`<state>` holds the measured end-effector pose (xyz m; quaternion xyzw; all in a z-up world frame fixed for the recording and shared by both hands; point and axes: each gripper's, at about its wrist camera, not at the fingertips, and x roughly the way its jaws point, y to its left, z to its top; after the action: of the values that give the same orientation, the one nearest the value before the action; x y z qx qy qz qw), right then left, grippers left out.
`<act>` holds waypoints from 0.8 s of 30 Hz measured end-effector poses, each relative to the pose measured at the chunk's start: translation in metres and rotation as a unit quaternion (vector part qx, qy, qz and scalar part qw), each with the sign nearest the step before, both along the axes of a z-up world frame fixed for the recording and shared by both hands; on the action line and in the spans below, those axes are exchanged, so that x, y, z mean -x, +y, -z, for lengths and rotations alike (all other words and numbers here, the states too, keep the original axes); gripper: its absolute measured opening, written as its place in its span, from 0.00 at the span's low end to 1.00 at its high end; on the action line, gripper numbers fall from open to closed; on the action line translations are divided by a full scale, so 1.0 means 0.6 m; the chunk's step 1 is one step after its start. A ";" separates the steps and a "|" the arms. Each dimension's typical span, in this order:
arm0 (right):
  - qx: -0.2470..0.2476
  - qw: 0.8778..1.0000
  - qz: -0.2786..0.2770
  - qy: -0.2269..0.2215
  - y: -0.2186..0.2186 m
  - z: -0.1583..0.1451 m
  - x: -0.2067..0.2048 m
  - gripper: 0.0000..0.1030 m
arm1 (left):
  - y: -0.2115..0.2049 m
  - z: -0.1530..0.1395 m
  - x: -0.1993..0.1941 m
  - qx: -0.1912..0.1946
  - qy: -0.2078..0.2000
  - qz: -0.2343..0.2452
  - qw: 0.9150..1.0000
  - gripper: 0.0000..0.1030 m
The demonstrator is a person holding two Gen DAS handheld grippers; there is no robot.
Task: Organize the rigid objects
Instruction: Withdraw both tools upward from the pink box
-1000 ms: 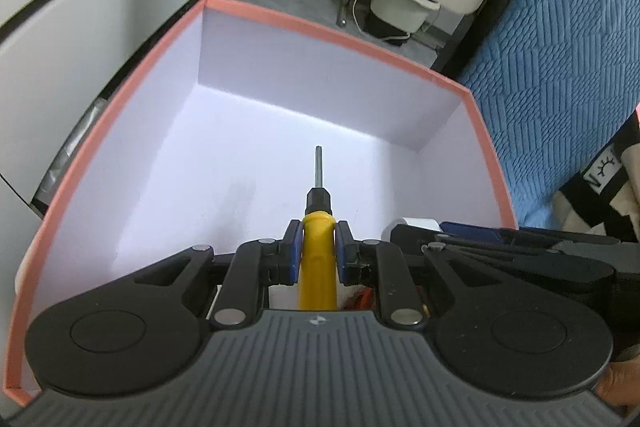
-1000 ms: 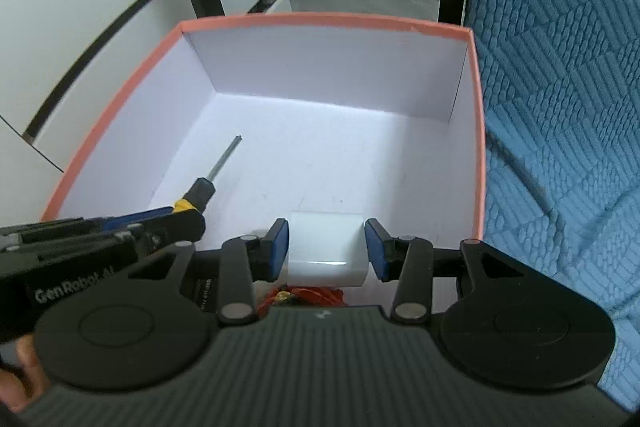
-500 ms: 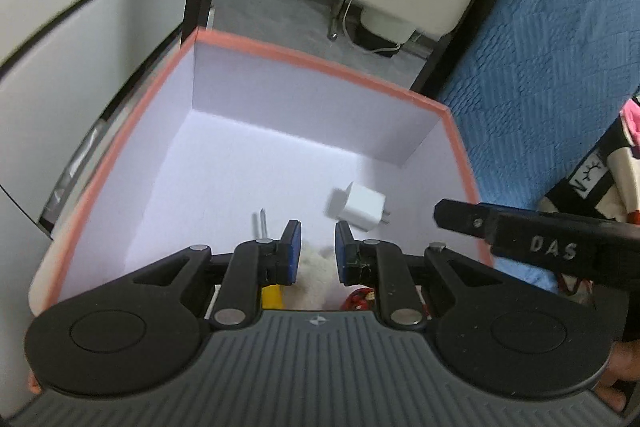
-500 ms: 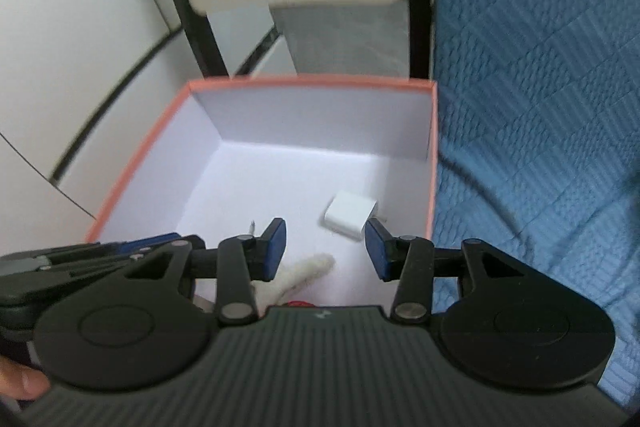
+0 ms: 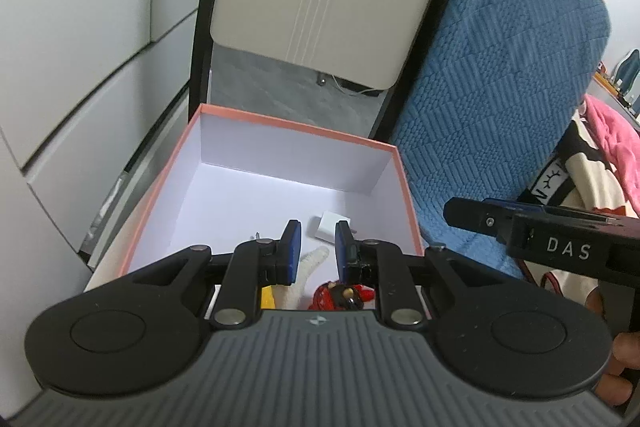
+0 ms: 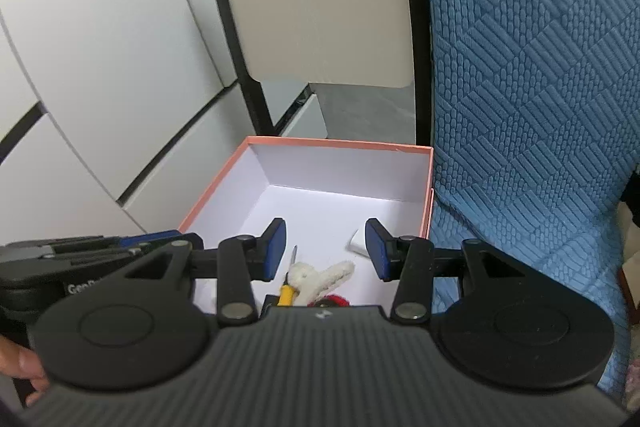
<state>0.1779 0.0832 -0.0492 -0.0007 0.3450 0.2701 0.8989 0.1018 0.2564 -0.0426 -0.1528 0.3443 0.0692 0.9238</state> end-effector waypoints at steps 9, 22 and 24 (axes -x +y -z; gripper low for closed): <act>-0.008 1.000 -0.010 -0.023 -0.043 -0.018 0.092 0.46 | -0.050 -0.031 0.093 -0.007 -0.014 -0.007 1.000 0.23; -0.015 1.000 0.002 -0.021 -0.081 -0.002 0.190 0.47 | -0.075 -0.030 0.186 -0.022 -0.006 -0.016 1.000 0.72; -0.013 1.000 0.009 -0.021 -0.084 -0.001 0.196 0.60 | -0.074 -0.032 0.195 -0.026 -0.009 -0.024 0.999 0.82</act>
<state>0.0604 0.0328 -0.0486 0.0089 0.3223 0.2664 0.9083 -0.0149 0.2120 -0.0235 -0.1372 0.3304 0.0992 0.9285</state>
